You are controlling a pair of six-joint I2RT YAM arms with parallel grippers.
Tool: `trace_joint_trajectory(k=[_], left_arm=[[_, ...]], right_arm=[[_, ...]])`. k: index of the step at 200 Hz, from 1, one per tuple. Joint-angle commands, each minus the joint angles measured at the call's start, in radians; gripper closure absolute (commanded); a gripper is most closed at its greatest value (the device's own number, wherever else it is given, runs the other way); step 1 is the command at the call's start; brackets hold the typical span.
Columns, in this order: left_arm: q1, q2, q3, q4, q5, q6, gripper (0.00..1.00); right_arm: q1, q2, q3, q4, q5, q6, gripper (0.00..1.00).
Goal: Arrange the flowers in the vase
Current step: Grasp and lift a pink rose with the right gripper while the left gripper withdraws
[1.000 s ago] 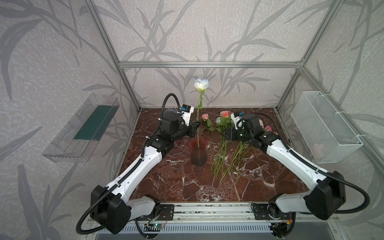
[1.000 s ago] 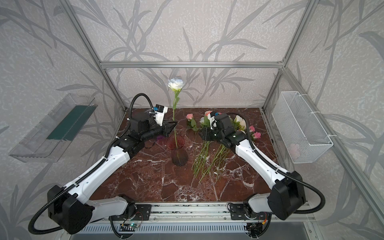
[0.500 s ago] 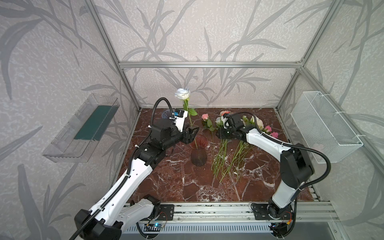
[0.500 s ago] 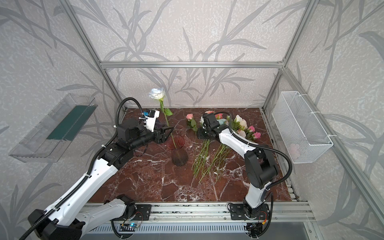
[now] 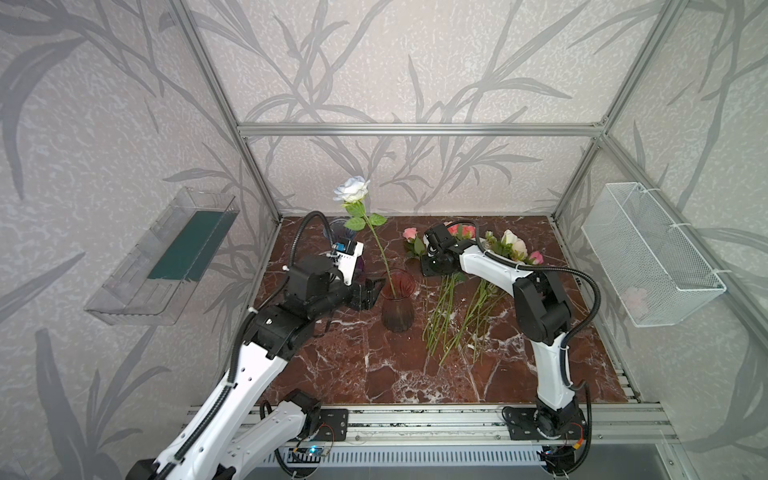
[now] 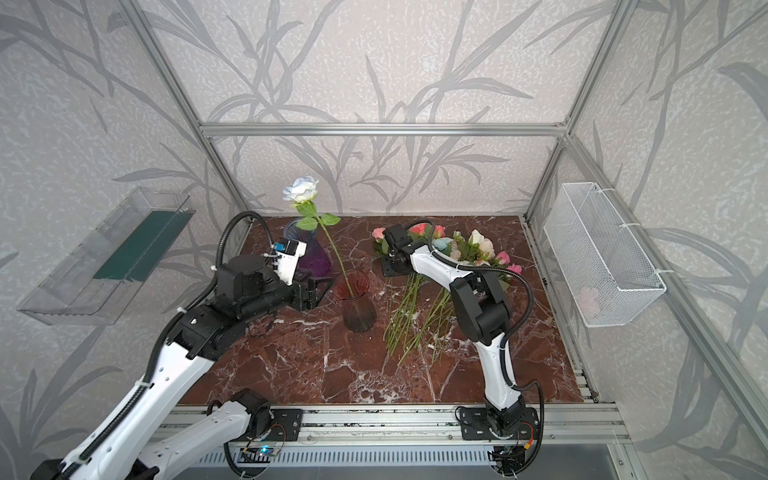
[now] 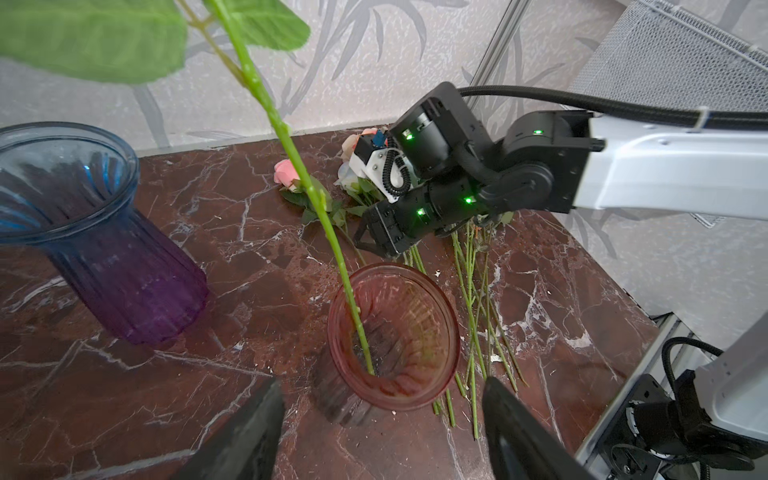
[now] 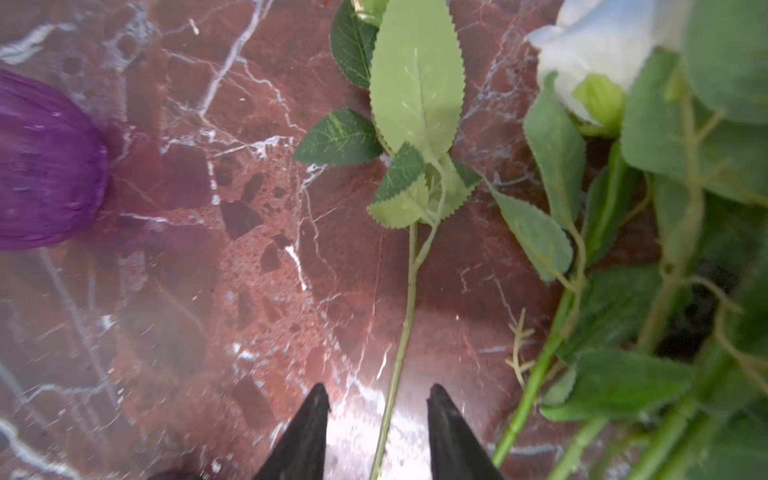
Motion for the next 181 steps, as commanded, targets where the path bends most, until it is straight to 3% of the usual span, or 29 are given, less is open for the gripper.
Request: trace_joint_trajectory(k=[1,48,117,181], left_arm=[[-0.005,-0.080,-0.021,-0.080,-0.011,-0.003,0.22],[-0.004,-0.164,-0.045,-0.155,-0.007,-0.018,0.21],[-0.004,-0.287,-0.087,-0.182,-0.029,-0.093,0.21],[-0.005,-0.436,-0.159,-0.152,-0.112,-0.170,0.21]], right_arm=[[0.004,0.066,0.082,-0.113,0.052,-0.027,0.61],[0.006,0.171,0.172,-0.168,0.065,-0.019,0.69],[0.002,0.191,0.210,-0.158,-0.004,0.036,0.99],[0.001,0.077,0.196,-0.025,-0.081,0.108,1.00]])
